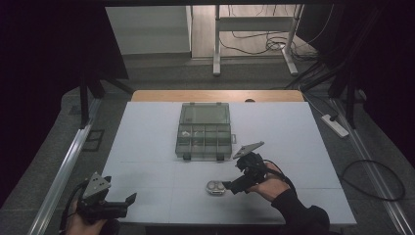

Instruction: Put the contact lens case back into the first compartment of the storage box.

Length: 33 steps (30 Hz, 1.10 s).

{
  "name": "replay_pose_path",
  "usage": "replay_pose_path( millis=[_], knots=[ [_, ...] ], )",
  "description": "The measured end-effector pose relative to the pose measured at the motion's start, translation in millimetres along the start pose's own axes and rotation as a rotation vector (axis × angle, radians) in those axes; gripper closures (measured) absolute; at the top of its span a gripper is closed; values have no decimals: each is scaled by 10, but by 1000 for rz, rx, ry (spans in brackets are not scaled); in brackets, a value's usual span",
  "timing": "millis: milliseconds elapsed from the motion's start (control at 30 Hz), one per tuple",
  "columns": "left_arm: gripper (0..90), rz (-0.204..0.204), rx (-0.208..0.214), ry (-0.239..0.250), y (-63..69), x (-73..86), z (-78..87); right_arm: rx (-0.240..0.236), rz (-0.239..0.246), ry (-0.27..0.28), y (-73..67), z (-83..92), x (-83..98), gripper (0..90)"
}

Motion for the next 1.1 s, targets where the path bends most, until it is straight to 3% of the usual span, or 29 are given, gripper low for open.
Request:
replay_pose_path(
  millis=[567, 1100],
  knots=[
    [1, 5, 4, 2, -5, 1, 4, -19, 51, -91, -122, -269, -124, 0],
    [1, 7, 10, 4, -8, 3, 7, -33, 122, -177, -252, -554, -104, 0]
  ],
)
Point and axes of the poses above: each handheld gripper's, and its own axes: z roughly backward along the jaws, x roughly out of its underside, y roughly to its right, the point moved 5 cm from there along -z, roughly forward along the jaws, and after that the axes turned 2 degrees about z, right-handed, at the moved point
